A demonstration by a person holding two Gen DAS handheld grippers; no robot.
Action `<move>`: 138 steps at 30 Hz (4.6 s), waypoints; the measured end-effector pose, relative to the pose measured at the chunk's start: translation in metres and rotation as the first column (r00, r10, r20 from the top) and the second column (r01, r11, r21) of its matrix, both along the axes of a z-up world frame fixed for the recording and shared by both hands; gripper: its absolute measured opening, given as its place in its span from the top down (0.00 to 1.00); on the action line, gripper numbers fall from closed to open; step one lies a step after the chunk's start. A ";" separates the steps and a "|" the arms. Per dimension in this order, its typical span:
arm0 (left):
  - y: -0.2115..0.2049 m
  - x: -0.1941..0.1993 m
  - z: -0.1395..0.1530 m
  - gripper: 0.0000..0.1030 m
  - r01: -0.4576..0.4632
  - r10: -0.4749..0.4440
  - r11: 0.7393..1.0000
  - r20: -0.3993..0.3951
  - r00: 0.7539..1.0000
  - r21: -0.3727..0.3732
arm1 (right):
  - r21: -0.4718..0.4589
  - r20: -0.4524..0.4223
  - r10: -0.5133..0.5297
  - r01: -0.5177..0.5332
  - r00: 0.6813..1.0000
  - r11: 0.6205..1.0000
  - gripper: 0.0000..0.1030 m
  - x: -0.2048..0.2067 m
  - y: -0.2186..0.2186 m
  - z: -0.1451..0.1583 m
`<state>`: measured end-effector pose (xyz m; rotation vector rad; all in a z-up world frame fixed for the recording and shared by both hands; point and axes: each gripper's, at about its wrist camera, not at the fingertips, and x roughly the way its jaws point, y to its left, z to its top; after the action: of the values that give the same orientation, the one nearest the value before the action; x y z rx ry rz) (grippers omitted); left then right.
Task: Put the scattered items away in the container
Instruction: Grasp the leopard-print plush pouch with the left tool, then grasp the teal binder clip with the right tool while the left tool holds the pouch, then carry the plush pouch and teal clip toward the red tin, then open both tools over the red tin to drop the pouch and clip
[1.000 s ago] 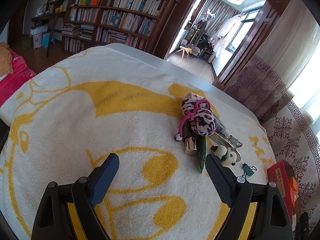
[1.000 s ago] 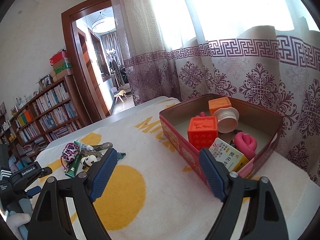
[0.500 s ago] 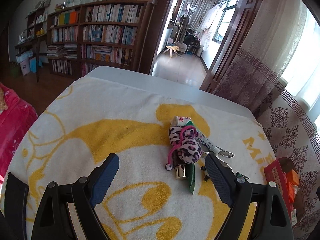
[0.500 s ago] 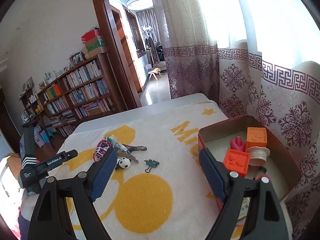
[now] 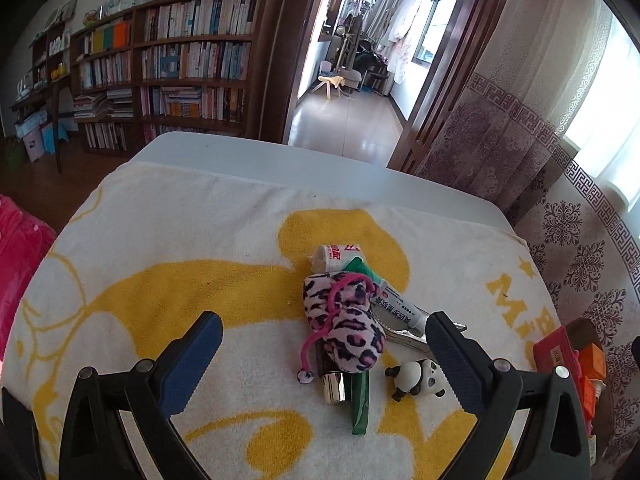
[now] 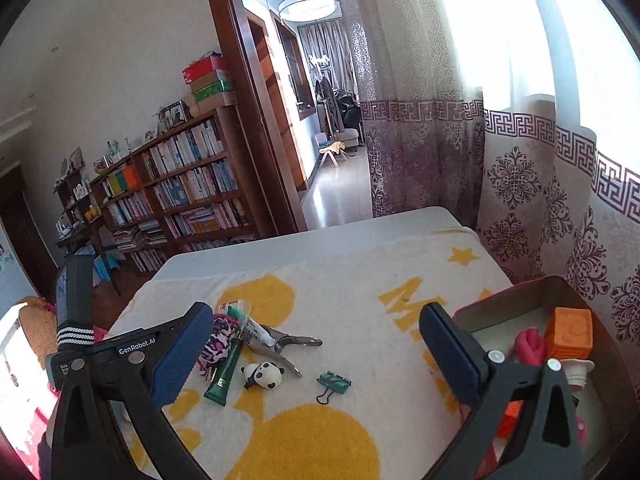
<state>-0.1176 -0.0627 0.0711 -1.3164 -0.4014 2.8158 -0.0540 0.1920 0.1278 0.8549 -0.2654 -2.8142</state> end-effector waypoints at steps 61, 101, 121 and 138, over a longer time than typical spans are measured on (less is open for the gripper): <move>-0.018 -0.021 -0.027 0.56 -0.008 0.000 0.983 0.041 0.999 0.184 | 0.144 0.297 0.019 -0.065 0.955 0.988 0.64 -0.027 -0.010 -0.100; 0.191 0.067 0.037 0.56 0.507 -0.502 0.860 -0.079 0.861 0.054 | -0.027 0.138 -0.401 0.408 0.906 0.913 0.51 0.102 0.200 -0.050; 0.321 0.020 0.045 0.51 0.629 -0.626 0.765 -0.069 0.776 0.136 | 0.010 0.058 -0.359 0.359 0.931 0.933 0.29 0.109 0.188 -0.046; 0.250 0.017 0.029 0.19 0.482 -0.479 0.869 -0.059 0.876 0.106 | 0.001 0.046 -0.349 0.349 0.936 0.937 0.23 0.112 0.164 -0.042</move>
<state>-0.1008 0.1869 0.0996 -1.1515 -0.1963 2.3548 0.0577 0.3561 0.0862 0.9542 -0.4779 -3.1176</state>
